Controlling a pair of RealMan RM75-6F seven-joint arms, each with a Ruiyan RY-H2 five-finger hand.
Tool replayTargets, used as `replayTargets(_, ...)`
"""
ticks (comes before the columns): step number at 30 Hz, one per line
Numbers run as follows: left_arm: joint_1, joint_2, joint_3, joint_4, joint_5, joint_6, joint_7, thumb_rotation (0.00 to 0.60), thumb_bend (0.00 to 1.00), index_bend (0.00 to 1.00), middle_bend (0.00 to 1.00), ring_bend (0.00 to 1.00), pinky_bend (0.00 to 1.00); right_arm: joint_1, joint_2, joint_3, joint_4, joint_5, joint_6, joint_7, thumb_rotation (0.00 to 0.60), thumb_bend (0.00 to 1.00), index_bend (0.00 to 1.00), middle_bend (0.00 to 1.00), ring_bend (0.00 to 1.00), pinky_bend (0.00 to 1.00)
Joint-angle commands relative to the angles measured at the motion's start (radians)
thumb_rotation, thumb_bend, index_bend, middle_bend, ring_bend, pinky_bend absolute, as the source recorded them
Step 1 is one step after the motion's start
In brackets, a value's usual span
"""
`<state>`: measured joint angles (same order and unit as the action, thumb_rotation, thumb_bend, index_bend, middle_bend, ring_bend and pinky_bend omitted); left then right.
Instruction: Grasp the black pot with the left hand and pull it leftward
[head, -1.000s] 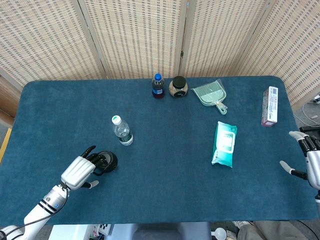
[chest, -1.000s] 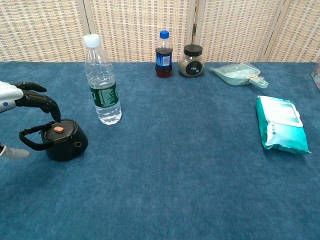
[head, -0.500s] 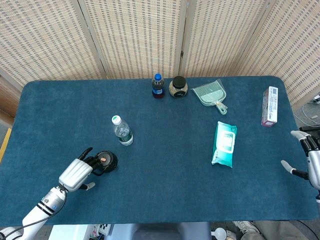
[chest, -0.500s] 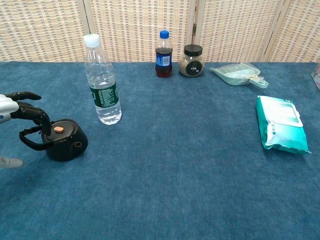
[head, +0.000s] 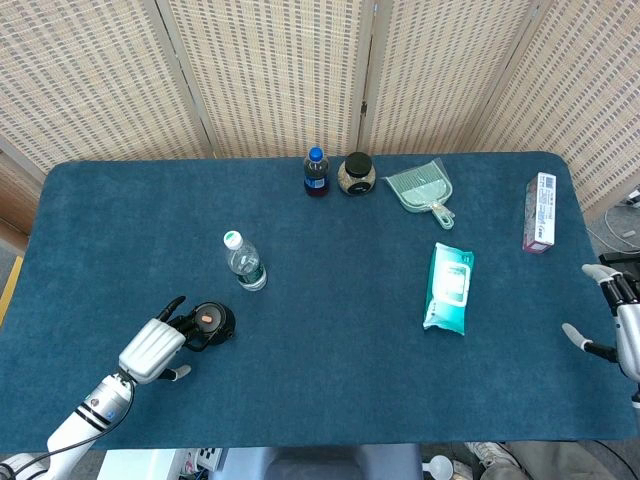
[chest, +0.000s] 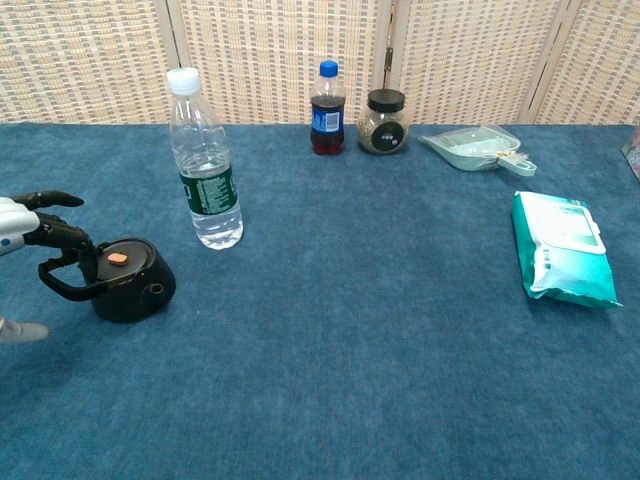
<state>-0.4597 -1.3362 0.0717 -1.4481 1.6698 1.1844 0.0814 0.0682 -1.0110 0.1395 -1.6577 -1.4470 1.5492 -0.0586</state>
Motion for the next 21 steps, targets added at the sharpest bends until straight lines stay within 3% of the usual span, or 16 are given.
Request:
replayTargets(1, 0.001, -0.003, 0.0, 0.002, -0.002, 0.0, 0.001, 0.6, 0.16, 0.4, 0.38, 0.33, 0.0, -0.002, 0.0, 0.0, 0.0, -0.002, 0.004, 0.001, 0.6, 0.15, 0.23, 0.25, 0.24, 0.09)
replayTargets(21, 0.003, -0.025, 0.011, 0.0, -0.014, -0.022, 0.01, 0.6, 0.16, 0.44, 0.42, 0.36, 0.0, -0.013, -0.004, -0.005, 0.009, -0.002, 0.011, 0.017, 0.6, 0.15, 0.23, 0.25, 0.24, 0.09)
